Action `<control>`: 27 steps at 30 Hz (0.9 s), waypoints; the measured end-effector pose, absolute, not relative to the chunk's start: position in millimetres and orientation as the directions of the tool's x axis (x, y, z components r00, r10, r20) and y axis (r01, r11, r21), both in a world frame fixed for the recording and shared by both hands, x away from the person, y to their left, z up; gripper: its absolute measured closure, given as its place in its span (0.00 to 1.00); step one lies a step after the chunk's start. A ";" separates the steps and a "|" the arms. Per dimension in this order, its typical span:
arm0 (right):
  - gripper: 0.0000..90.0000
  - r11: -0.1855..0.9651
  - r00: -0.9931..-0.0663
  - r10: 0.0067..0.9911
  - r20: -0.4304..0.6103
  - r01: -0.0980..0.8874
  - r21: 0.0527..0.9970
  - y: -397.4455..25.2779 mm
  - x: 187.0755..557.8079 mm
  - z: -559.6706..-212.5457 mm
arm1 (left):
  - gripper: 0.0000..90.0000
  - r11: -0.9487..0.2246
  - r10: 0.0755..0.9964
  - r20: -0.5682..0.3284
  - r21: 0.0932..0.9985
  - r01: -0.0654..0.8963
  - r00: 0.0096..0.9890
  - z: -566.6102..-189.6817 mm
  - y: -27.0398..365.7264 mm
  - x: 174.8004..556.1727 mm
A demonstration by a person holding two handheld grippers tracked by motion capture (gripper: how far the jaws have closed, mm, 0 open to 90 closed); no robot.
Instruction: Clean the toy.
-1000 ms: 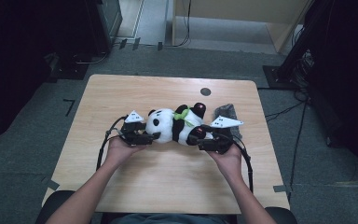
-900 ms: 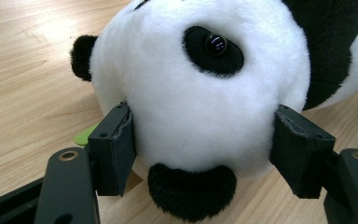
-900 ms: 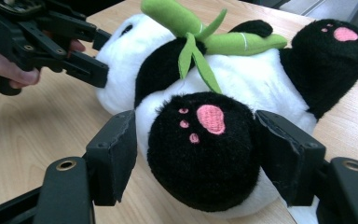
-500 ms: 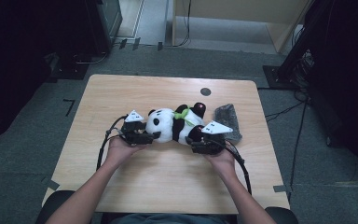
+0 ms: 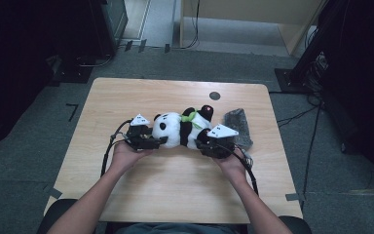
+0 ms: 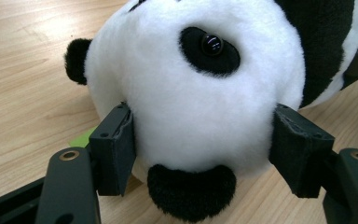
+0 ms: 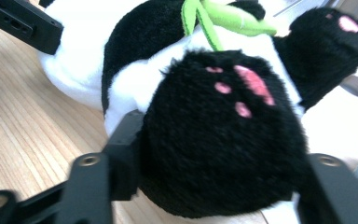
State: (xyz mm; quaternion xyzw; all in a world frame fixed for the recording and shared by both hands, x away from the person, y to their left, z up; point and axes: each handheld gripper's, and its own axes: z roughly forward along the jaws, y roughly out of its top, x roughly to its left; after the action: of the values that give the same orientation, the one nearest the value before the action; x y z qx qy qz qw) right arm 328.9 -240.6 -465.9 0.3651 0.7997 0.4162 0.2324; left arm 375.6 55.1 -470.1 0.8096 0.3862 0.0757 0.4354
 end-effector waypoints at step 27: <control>0.68 0.155 -0.567 0.782 0.258 0.578 0.801 -278.1 340.5 -390.6 | 0.24 -0.403 0.516 -0.111 0.844 0.355 0.849 -444.8 78.1 359.3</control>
State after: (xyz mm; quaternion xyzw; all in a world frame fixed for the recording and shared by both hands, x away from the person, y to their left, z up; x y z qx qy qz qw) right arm 340.5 -278.1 -390.6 0.4523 0.7521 0.4668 0.1091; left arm 359.3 78.1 -444.8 0.8334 0.2613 0.0839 0.4798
